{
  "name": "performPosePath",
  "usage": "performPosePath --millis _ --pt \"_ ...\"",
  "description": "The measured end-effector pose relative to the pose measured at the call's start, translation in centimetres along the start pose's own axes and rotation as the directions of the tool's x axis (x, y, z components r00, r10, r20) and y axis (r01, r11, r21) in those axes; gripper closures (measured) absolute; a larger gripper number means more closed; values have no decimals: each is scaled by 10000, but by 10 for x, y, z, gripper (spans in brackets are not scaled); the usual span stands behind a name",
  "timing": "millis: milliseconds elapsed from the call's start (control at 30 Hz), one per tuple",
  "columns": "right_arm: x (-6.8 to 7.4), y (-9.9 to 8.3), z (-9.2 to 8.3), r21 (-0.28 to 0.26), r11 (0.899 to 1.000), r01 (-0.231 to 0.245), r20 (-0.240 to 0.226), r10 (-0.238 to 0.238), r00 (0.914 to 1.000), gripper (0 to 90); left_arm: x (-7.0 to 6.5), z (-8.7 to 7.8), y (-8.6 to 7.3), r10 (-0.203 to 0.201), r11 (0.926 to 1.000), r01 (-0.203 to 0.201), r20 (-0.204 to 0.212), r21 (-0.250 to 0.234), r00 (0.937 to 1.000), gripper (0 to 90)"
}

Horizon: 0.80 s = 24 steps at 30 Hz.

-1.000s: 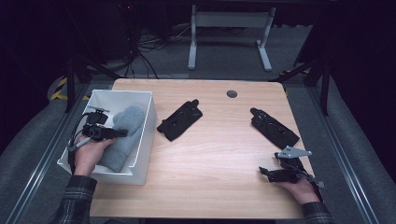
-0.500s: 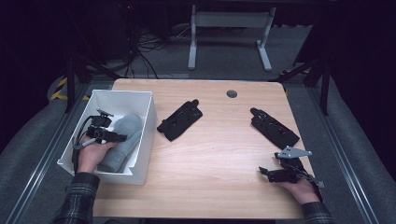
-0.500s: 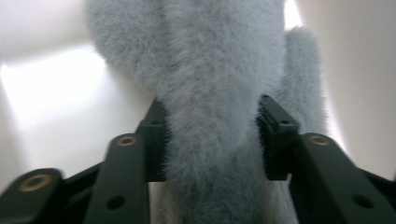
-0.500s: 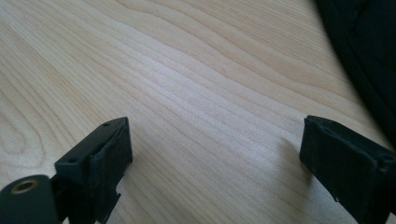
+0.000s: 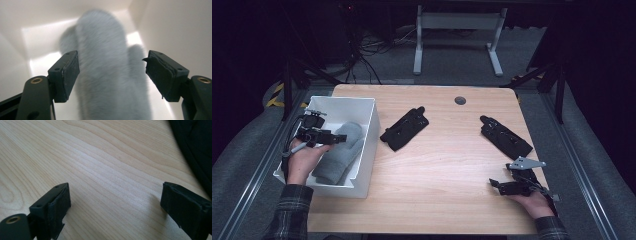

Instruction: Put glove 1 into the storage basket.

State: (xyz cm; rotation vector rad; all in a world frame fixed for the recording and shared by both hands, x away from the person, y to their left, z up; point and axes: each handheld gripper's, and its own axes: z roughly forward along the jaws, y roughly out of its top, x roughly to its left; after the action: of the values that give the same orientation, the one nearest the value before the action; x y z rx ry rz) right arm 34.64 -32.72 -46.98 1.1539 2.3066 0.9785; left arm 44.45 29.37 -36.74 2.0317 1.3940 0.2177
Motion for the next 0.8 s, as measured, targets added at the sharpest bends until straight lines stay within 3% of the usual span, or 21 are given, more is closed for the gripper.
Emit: performPosePath --millis 167,267,400,433,567,800 --pt "0 0 0 -3 10000 6 1 -6 10000 97 -20 -15 11 498 9978 -475 511 -463 9974 256" --pt "0 0 0 0 10000 2 2 -2 10000 97 -34 -22 18 805 9947 -745 857 -711 9931 252" --pt "0 0 0 1 10000 -2 1 2 10000 97 -61 -29 29 1378 9863 -1247 1244 -1079 9826 246" --pt "0 0 0 1 10000 -2 1 2 10000 97 -61 -29 29 1378 9863 -1247 1244 -1079 9826 245" --pt "0 0 0 1 10000 -1 1 1 10000 97 -85 -32 37 1932 9763 -1734 1613 -1293 9678 234" --pt "0 0 0 0 10000 1 1 -1 10000 97 -118 -29 43 2557 9619 -2262 2128 -1534 9430 229"
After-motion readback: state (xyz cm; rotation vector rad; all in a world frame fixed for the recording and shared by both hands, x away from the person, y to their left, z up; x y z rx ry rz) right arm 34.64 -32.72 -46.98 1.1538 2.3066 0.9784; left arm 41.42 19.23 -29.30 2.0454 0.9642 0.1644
